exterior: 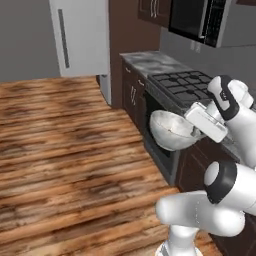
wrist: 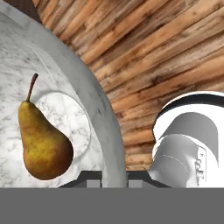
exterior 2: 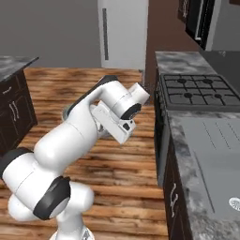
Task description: Move the cup from next to the sink to the open cabinet. Then, move the bowl with the pear to the fridge to clear the area for faucet cleaning.
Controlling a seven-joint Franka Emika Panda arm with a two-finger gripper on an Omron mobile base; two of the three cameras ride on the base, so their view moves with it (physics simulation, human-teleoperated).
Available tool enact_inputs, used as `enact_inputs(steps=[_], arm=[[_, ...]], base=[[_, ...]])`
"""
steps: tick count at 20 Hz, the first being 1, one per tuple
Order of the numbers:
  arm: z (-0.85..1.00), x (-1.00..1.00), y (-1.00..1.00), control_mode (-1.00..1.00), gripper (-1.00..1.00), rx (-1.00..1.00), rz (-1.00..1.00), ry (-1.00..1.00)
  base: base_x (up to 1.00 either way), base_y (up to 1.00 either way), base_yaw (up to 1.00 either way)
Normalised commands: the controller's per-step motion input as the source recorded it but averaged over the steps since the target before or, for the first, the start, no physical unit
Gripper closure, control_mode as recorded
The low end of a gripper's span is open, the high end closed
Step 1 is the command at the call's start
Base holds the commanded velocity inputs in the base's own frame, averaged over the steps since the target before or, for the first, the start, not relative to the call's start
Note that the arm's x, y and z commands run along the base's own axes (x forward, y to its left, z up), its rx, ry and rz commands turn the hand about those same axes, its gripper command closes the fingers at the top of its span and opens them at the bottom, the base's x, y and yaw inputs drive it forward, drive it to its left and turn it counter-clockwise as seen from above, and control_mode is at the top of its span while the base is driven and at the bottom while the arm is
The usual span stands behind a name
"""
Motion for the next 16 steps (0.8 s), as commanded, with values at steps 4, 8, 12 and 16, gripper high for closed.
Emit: enact_inputs(steps=[4, 8, 12, 16], arm=[[0.00, 0.00, 0.00, 1.00, 1.00, 0.00, 0.00, 0.00], [0.00, 0.00, 0.00, 1.00, 1.00, 0.00, 0.00, 0.00], [0.00, 0.00, 0.00, 1.00, 1.00, 0.00, 0.00, 0.00], [0.00, 0.00, 0.00, 1.00, 1.00, 0.00, 0.00, 0.00]], base=[[1.00, 0.57, 0.25], [1.00, 0.70, 0.03], [1.00, 0.78, 0.00], [1.00, 0.88, 0.00]])
